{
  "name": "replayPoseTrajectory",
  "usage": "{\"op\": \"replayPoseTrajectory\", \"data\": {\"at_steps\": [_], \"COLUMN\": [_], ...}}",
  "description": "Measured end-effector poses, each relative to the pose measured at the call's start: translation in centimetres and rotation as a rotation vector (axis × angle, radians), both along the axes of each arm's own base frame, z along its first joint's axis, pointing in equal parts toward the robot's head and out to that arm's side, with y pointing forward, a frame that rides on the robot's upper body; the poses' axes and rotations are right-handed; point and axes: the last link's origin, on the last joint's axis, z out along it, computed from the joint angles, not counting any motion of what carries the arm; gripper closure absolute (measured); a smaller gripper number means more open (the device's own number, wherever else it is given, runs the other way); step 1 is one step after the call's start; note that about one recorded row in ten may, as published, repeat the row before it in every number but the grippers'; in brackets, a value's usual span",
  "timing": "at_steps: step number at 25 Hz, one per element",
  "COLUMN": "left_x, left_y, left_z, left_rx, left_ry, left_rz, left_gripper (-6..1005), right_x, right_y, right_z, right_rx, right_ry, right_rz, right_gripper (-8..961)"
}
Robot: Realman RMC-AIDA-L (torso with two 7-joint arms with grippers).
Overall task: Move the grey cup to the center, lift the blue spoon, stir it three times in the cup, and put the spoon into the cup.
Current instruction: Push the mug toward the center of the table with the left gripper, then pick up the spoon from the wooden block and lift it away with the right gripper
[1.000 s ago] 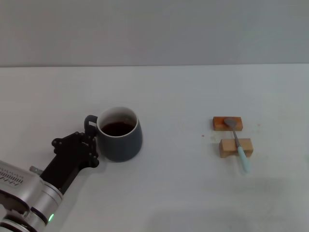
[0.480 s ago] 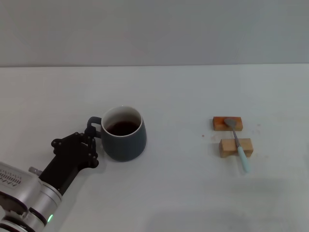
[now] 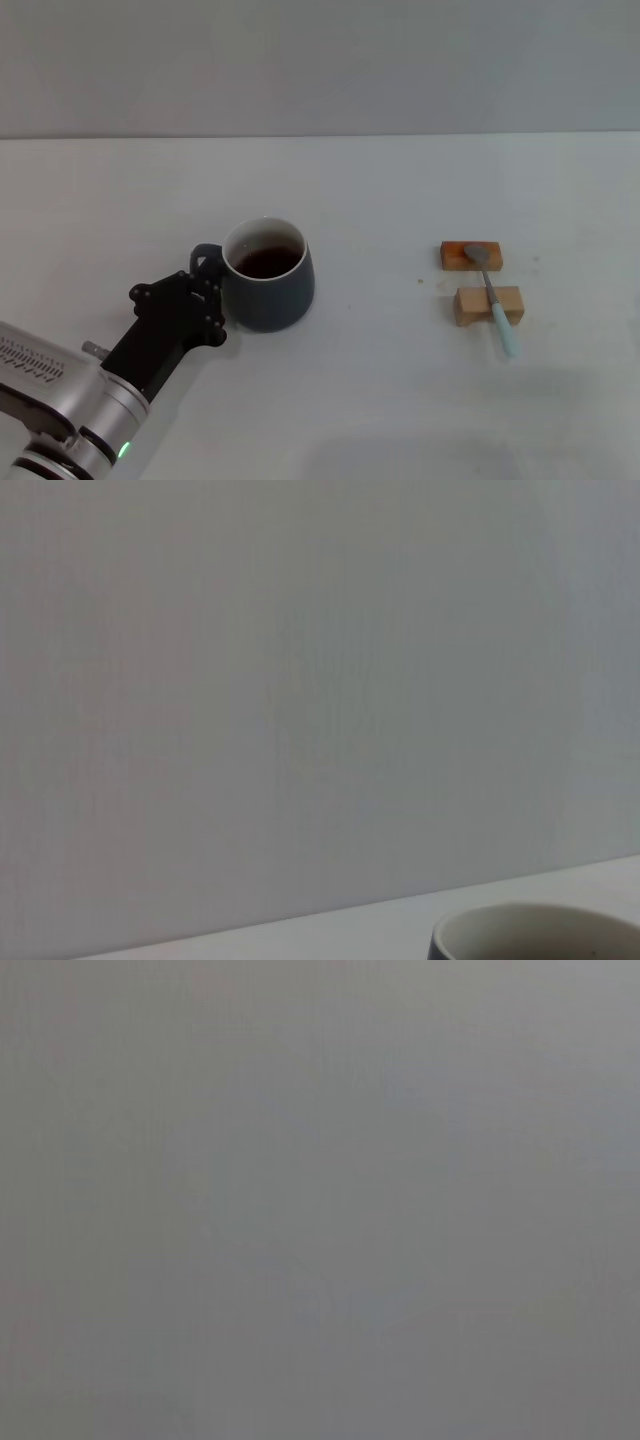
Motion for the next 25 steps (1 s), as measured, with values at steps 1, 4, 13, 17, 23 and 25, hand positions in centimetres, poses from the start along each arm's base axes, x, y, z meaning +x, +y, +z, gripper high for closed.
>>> {"op": "replayPoseTrajectory", "data": {"at_steps": [1,4,13,17,23,25], "left_x": [0.0,-0.2,-4.9,-5.9,-6.8,-7.0], "left_y": [0.0,-0.1,-1.7,-2.2,-2.7,-2.7], "left_z": [0.0,0.1,4.6,5.6,6.2,6.2], "left_rx": [0.000,0.007,0.229,0.277,0.300,0.301], "left_ry": [0.001,0.014,0.007,0.006,0.016,0.019], "left_rz": [-0.001,0.003,0.174,0.213,0.249,0.252], "left_gripper": [1000,1001,1001,1001,1001,1001], "right_x": [0.0,0.0,0.1,0.0,0.0,0.1], "right_y": [0.0,0.1,0.0,-0.2,-0.3,-0.3], "right_z": [0.0,0.0,-0.9,-1.4,-3.4,-4.1], "right_rx": [0.000,-0.002,-0.054,-0.088,-0.213,-0.256], "right_ry": [0.000,-0.001,0.012,0.015,0.024,0.029], "right_rz": [0.000,0.000,-0.023,-0.020,-0.043,-0.060], "right_gripper": [182,182,182,182,182,182]}}
